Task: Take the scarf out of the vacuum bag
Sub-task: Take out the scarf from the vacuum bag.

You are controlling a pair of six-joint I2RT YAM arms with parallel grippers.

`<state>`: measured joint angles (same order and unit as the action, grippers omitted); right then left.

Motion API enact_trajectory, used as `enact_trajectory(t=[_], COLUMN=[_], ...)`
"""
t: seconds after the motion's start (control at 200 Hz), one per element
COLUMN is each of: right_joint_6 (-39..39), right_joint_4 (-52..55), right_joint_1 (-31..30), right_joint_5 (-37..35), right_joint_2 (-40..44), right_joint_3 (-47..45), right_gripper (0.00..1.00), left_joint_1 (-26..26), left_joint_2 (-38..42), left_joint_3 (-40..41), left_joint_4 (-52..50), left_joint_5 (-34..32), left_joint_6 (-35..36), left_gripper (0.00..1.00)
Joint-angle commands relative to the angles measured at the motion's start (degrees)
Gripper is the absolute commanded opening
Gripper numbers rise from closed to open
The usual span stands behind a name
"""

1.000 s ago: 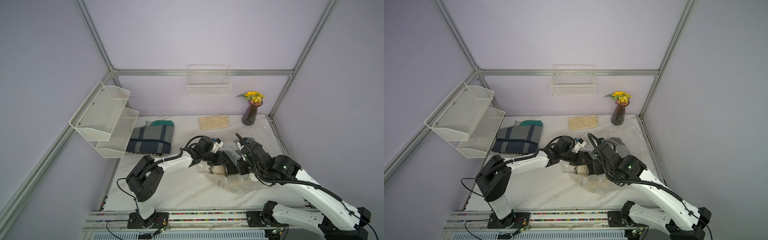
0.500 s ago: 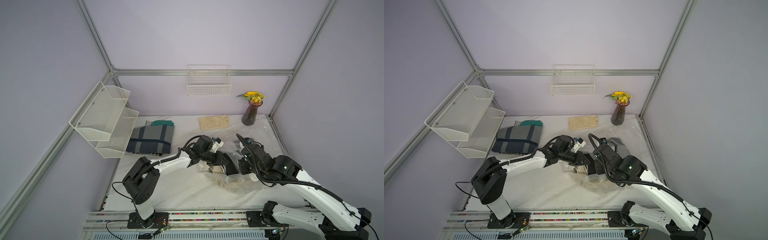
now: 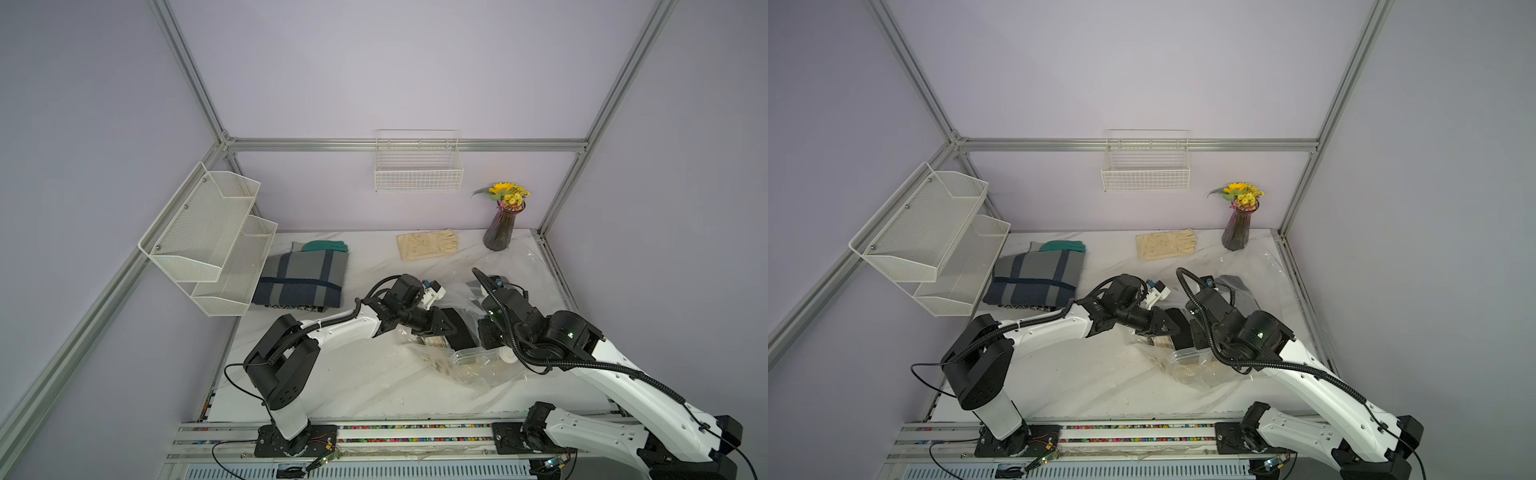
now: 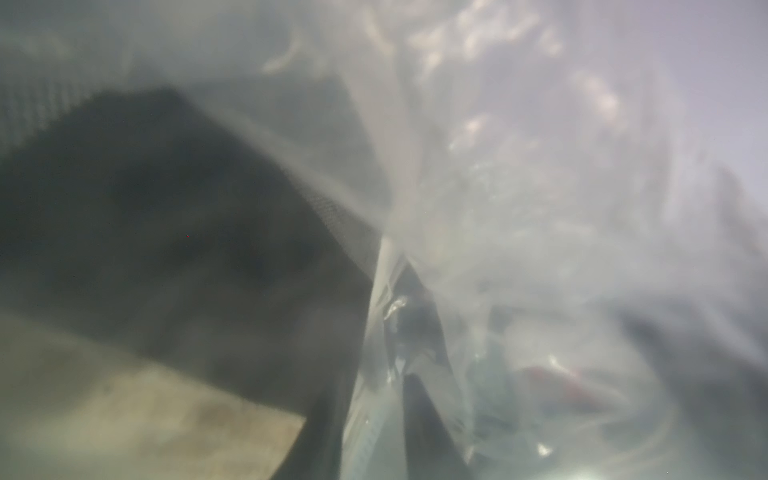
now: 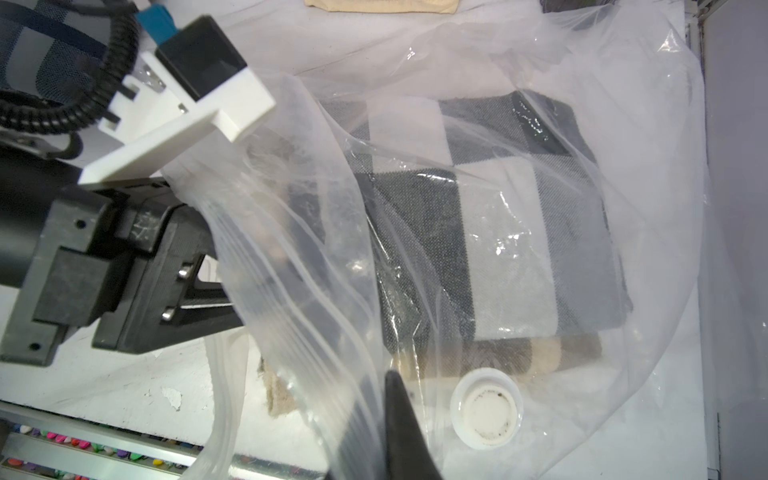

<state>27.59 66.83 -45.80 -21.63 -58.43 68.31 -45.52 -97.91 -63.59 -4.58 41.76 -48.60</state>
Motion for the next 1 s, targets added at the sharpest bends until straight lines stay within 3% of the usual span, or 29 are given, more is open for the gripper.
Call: enact_trajectory(t=[0.0, 0.395, 0.69, 0.995], right_joint_6=[1.6, 2.7, 2.7, 1.6], right_joint_4=[2.2, 1.7, 1.5, 0.2], right_joint_1=[-0.3, -0.3, -0.3, -0.3], right_joint_5=[-2.3, -2.0, -1.8, -1.1], right_joint_2=[-0.3, -0.1, 0.1, 0.4], right_joint_3=[0.3, -1.4, -1.9, -1.6], right_gripper=[0.09, 0.09, 0.09, 0.1], left_joint_1=[-0.3, -1.4, 0.3, 2.9], left_joint_2=[4.4, 4.6, 4.2, -1.7], left_joint_3=[1.2, 3.1, 1.7, -1.5], left_joint_4=[-1.6, -2.8, -0.6, 1.9], left_joint_5=[2.2, 1.0, -11.4, -11.8], left_joint_6=[0.3, -0.1, 1.3, 1.1], left_gripper=[0.36, 0.36, 0.36, 0.35])
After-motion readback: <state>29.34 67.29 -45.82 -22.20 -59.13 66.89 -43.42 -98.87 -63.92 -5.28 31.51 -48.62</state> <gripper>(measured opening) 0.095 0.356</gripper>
